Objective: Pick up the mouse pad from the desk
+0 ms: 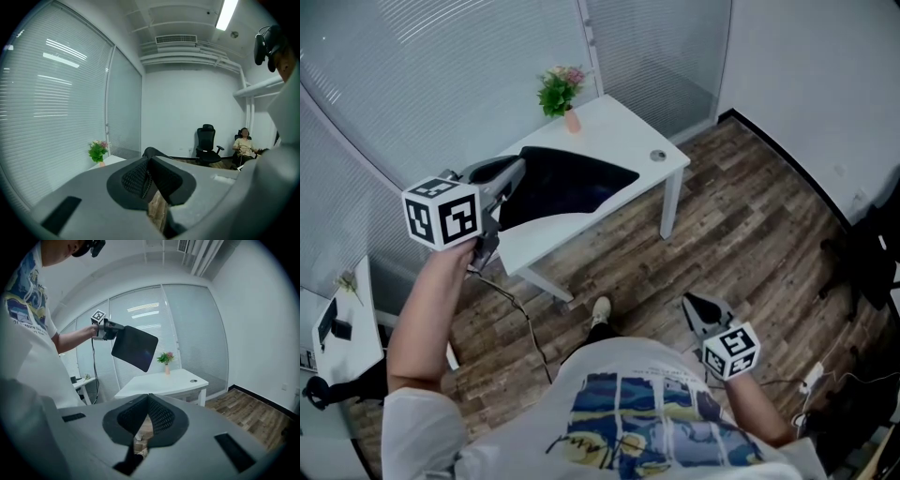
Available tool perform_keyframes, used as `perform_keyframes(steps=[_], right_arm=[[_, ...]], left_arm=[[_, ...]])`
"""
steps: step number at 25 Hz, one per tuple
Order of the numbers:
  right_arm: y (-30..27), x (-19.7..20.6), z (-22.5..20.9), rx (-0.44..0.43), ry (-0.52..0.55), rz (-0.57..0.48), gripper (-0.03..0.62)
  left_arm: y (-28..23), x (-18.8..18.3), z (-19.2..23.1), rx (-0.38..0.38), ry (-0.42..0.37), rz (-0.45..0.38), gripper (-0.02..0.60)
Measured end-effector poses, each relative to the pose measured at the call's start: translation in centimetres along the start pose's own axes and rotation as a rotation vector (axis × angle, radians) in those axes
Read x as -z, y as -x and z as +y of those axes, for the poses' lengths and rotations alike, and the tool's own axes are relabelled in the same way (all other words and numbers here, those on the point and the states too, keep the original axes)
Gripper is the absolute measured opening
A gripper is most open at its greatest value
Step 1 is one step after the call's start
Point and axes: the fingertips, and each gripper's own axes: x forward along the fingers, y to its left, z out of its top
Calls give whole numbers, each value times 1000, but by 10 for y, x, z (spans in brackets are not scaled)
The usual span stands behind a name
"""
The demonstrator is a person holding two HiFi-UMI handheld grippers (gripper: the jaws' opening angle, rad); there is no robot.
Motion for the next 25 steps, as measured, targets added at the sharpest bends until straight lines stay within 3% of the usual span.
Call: perform_keyframes(steps=[25], right_arm=[[5, -1, -1, 2, 5, 6, 0]], left_arm=[[-4, 8, -1, 12, 23, 10, 25]])
